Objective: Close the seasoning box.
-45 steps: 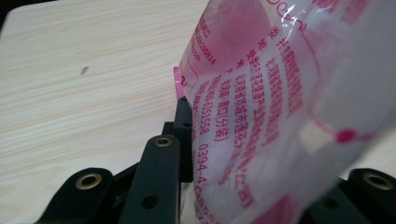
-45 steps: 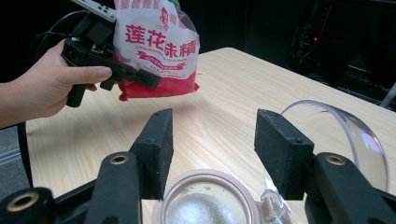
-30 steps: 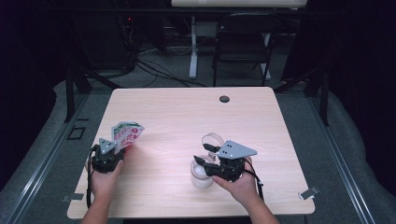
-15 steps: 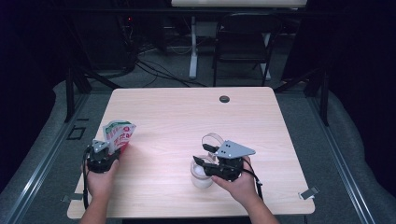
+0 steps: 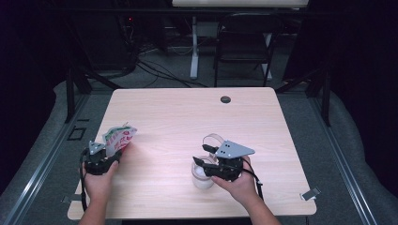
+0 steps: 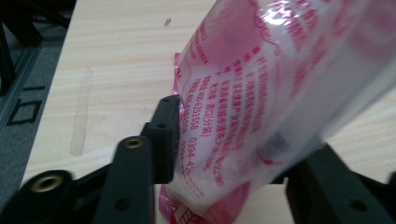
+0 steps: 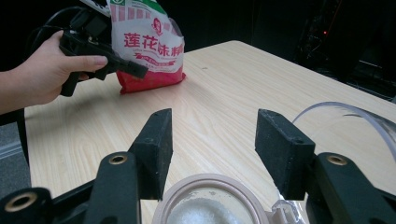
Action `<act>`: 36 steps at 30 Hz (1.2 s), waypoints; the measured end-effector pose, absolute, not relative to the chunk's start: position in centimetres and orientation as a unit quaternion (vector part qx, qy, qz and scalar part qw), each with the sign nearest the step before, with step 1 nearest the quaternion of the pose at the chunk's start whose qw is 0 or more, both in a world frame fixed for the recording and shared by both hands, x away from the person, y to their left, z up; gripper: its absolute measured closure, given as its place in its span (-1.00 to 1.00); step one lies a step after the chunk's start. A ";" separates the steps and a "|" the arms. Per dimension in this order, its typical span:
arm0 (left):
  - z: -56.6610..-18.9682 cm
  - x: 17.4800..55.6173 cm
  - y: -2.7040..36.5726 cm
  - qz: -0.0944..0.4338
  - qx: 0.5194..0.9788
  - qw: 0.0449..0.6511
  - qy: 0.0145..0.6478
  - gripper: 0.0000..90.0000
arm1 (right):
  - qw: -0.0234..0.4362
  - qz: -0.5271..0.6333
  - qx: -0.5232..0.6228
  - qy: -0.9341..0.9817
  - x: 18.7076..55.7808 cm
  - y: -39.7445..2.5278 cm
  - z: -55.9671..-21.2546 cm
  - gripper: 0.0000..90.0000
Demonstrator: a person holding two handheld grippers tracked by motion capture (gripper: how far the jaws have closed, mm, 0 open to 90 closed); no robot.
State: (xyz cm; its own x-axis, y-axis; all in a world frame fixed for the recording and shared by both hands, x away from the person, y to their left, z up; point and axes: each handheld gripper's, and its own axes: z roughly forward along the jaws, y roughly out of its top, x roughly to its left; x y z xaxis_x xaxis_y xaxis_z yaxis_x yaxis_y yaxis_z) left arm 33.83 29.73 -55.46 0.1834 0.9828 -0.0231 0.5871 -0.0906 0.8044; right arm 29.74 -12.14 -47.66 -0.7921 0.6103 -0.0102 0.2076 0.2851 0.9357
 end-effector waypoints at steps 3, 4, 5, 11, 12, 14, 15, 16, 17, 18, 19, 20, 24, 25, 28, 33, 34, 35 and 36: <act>-55.4 33.7 29.6 0.285 0.686 0.349 0.571 -0.08 | 0.185 0.538 0.262 0.780 29.8 -12.0 -47.7 0.04; -55.3 33.6 29.5 0.288 0.687 0.346 0.571 -0.13 | 0.184 0.537 0.262 0.780 29.8 -12.0 -47.7 0.04; -55.3 33.6 29.5 0.291 0.685 0.346 0.571 -0.17 | 0.184 0.537 0.260 0.781 29.9 -11.9 -47.7 0.04; -55.0 33.2 29.5 0.293 0.683 0.349 0.571 -0.28 | 0.184 0.536 0.258 0.783 29.9 -11.7 -47.8 0.03; -54.9 33.1 29.4 0.293 0.683 0.349 0.570 -0.28 | 0.184 0.535 0.258 0.783 30.0 -11.7 -47.8 0.03; -54.9 33.1 29.4 0.293 0.684 0.352 0.568 -0.28 | 0.185 0.535 0.258 0.783 30.0 -11.7 -47.7 0.03; -54.8 33.0 29.3 0.291 0.683 0.355 0.568 -0.28 | 0.185 0.535 0.258 0.783 30.0 -11.7 -47.7 0.03; -54.4 32.8 29.2 0.287 0.678 0.371 0.566 -0.27 | 0.185 0.535 0.259 0.783 30.0 -11.7 -47.8 0.03; -54.1 32.5 29.1 0.288 0.679 0.372 0.564 -0.27 | 0.185 0.536 0.259 0.782 30.0 -11.7 -47.8 0.03; -53.9 32.4 28.9 0.291 0.678 0.379 0.559 -0.26 | 0.186 0.535 0.259 0.782 30.0 -11.7 -47.7 0.03; -53.7 32.2 28.7 0.292 0.678 0.386 0.554 -0.26 | 0.186 0.535 0.259 0.782 30.0 -11.7 -47.7 0.03; -53.5 31.9 28.4 0.292 0.678 0.391 0.550 -0.26 | 0.186 0.535 0.259 0.782 30.0 -11.7 -47.7 0.03; -52.6 31.2 27.2 0.307 0.695 0.391 0.520 -0.27 | 0.187 0.534 0.259 0.783 30.0 -11.7 -47.7 0.03; -52.5 31.1 26.9 0.308 0.698 0.392 0.514 -0.27 | 0.186 0.535 0.259 0.782 30.0 -11.7 -47.7 0.02; -52.4 31.0 25.8 0.304 0.711 0.396 0.496 -0.27 | 0.187 0.535 0.260 0.782 30.0 -11.8 -47.7 0.02; -52.6 30.9 24.0 0.289 0.736 0.392 0.470 -0.27 | 0.190 0.539 0.261 0.778 29.8 -12.0 -47.5 0.02; -52.7 30.9 23.7 0.286 0.740 0.391 0.466 -0.27 | 0.191 0.541 0.260 0.777 29.8 -12.0 -47.5 0.02; -52.8 30.9 23.4 0.285 0.743 0.392 0.462 -0.27 | 0.191 0.543 0.259 0.775 29.7 -12.0 -47.4 0.02; -52.8 30.9 23.4 0.285 0.743 0.392 0.462 -0.27 | 0.193 0.544 0.259 0.775 29.7 -12.1 -47.3 0.02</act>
State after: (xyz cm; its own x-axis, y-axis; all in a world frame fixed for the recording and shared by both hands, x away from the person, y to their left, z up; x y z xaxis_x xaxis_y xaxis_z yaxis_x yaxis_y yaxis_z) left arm 30.95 23.40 -52.76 0.4105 0.9099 0.0598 0.4635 -0.2647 0.8456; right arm 29.68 -12.08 -47.28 -0.7914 0.6110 -0.0185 0.1906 0.2753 0.9423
